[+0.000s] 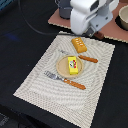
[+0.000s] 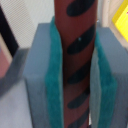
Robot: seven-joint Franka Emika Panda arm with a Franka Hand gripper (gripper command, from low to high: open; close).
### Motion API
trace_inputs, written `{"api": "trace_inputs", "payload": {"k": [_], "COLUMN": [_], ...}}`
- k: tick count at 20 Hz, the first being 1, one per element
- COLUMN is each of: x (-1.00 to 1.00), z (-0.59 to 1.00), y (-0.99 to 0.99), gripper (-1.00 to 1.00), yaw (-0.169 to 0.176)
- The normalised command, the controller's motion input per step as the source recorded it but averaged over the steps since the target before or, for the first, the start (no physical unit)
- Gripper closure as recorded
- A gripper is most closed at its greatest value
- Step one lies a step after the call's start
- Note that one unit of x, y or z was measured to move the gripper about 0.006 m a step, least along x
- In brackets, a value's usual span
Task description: Interact with the objects in diverse but meaningful ways.
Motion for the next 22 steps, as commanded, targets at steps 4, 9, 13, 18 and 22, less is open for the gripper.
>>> {"api": "trace_inputs", "payload": {"k": [4, 9, 13, 18, 22], "x": [0.0, -0.07, -0.1, -0.21, -0.32], "z": [0.31, 0.13, 0.04, 0.0, 0.0], "y": [0.89, 0.89, 0.88, 0.87, 0.84], "gripper": [1.0, 1.0, 1.0, 1.0, 1.0], "yaw": [0.0, 0.0, -0.001, -0.001, 0.0]}}
